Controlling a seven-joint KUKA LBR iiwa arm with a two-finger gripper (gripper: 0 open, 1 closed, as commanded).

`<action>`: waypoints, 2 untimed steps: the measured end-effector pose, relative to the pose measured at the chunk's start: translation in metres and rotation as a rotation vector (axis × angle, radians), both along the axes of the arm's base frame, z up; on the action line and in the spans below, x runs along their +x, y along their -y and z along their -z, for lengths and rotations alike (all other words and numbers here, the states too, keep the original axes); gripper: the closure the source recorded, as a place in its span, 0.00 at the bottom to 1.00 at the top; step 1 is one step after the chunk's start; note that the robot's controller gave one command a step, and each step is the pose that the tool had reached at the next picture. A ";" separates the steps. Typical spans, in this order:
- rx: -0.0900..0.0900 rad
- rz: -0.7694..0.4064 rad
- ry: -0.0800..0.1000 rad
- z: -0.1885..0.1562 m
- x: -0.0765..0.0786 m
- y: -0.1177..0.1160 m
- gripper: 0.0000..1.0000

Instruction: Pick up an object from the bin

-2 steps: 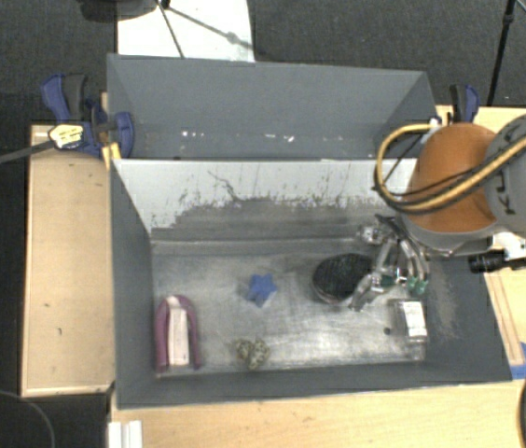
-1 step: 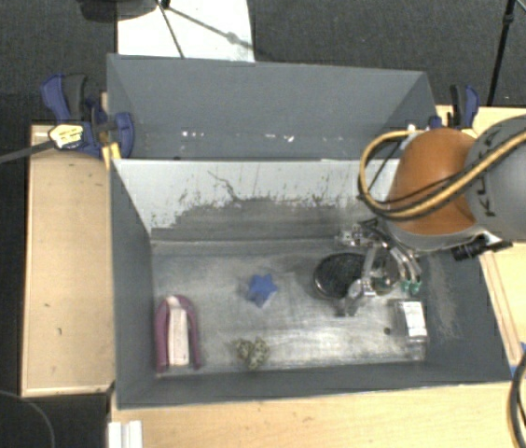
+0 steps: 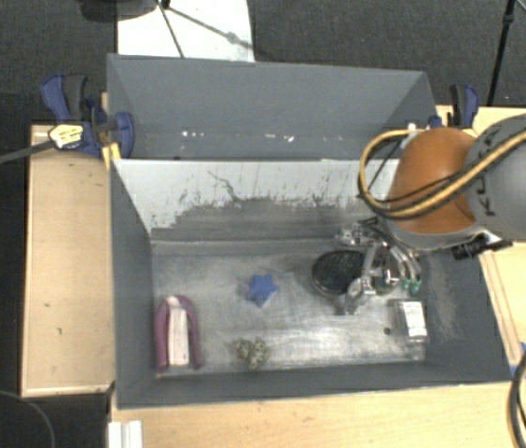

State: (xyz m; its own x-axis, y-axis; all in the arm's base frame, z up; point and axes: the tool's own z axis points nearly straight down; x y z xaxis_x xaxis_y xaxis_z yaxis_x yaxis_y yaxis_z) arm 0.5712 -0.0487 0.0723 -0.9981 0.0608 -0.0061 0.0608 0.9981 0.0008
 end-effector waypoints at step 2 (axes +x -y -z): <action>-0.001 0.005 0.004 -0.087 0.002 0.000 1.00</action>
Offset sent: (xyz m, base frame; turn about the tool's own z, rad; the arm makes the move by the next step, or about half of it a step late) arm 0.0000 0.0000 0.0000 0.0000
